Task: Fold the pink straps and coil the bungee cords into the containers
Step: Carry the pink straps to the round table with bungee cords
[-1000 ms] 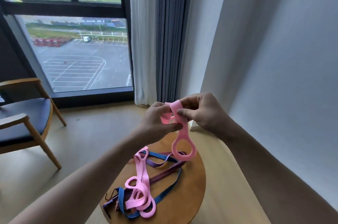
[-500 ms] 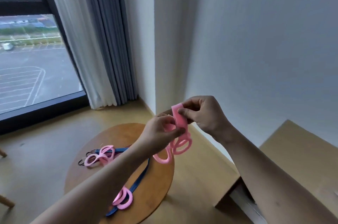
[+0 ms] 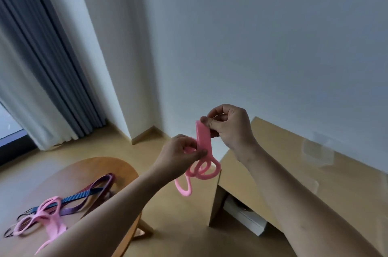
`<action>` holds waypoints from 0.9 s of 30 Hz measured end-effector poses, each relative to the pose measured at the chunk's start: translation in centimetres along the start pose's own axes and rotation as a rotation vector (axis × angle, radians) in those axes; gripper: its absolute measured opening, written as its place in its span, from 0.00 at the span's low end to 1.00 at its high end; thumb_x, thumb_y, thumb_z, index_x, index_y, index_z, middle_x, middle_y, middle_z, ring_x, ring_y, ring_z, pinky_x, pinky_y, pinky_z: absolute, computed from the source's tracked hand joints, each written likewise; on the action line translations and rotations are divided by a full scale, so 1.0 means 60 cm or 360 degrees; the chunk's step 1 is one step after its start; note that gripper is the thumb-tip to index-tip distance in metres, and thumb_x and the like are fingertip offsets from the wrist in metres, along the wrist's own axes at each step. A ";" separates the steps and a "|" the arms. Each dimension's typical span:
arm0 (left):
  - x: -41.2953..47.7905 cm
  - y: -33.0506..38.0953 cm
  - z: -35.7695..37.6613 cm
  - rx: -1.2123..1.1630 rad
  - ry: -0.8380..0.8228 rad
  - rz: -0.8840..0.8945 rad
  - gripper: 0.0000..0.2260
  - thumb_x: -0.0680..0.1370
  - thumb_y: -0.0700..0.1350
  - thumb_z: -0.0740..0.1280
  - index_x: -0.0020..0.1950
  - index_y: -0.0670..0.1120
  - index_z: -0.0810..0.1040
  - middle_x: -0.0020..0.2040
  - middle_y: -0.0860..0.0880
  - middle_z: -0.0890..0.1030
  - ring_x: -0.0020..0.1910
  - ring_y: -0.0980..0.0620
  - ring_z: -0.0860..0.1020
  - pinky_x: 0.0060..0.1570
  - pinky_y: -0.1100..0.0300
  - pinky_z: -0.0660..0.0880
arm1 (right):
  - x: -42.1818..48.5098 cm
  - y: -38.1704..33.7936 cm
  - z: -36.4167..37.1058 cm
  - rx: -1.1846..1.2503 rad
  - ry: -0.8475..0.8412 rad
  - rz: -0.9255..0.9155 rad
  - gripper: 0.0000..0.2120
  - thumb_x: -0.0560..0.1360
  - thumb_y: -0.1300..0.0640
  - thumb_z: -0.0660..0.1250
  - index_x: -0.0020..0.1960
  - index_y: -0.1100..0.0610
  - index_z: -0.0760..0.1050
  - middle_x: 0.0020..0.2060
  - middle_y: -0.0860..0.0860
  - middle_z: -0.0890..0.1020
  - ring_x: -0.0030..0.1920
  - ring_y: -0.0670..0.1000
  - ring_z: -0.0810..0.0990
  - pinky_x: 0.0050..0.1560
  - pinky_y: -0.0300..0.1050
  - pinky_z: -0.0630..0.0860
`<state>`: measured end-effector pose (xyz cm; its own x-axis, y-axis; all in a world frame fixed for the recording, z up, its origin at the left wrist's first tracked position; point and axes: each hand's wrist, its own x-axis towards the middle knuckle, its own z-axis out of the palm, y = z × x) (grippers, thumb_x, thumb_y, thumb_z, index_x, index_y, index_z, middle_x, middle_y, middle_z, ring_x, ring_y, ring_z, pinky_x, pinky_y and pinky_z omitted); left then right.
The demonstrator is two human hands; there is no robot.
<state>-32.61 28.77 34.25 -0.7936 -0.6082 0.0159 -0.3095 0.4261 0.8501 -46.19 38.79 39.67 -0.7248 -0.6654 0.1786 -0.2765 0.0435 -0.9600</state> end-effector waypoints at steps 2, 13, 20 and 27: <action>0.019 0.028 0.049 0.0006 -0.0060 0.0031 0.05 0.76 0.52 0.76 0.43 0.58 0.82 0.50 0.56 0.81 0.49 0.56 0.80 0.46 0.62 0.78 | 0.006 0.021 -0.047 0.0024 0.0065 0.0044 0.09 0.69 0.56 0.79 0.44 0.56 0.81 0.36 0.51 0.86 0.36 0.50 0.86 0.38 0.48 0.85; 0.127 0.159 0.251 -0.0582 -0.0154 -0.0002 0.07 0.79 0.44 0.74 0.42 0.53 0.87 0.44 0.50 0.86 0.42 0.55 0.83 0.41 0.66 0.77 | -0.034 0.195 -0.315 -0.0071 -0.0144 0.0373 0.07 0.75 0.55 0.74 0.52 0.50 0.81 0.47 0.49 0.84 0.51 0.50 0.82 0.54 0.45 0.82; 0.193 0.171 0.326 -0.1070 -0.0466 -0.0263 0.07 0.76 0.47 0.74 0.46 0.43 0.86 0.44 0.43 0.85 0.45 0.46 0.84 0.47 0.53 0.81 | -0.033 0.236 -0.373 0.0081 0.0027 0.0365 0.06 0.76 0.61 0.71 0.44 0.52 0.83 0.38 0.50 0.84 0.42 0.52 0.84 0.47 0.46 0.82; 0.298 0.161 0.361 -0.1415 -0.0673 -0.0504 0.24 0.70 0.53 0.80 0.58 0.39 0.82 0.48 0.43 0.87 0.49 0.45 0.86 0.48 0.52 0.82 | -0.006 0.235 -0.407 0.0339 0.0225 0.0440 0.05 0.72 0.57 0.70 0.47 0.57 0.82 0.36 0.52 0.81 0.38 0.49 0.80 0.41 0.43 0.79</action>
<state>-61.15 36.51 31.35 -0.9157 -0.2479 -0.3163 -0.1736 -0.4659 0.8676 -65.26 57.83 31.33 -0.8377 -0.5403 -0.0802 0.0686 0.0414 -0.9968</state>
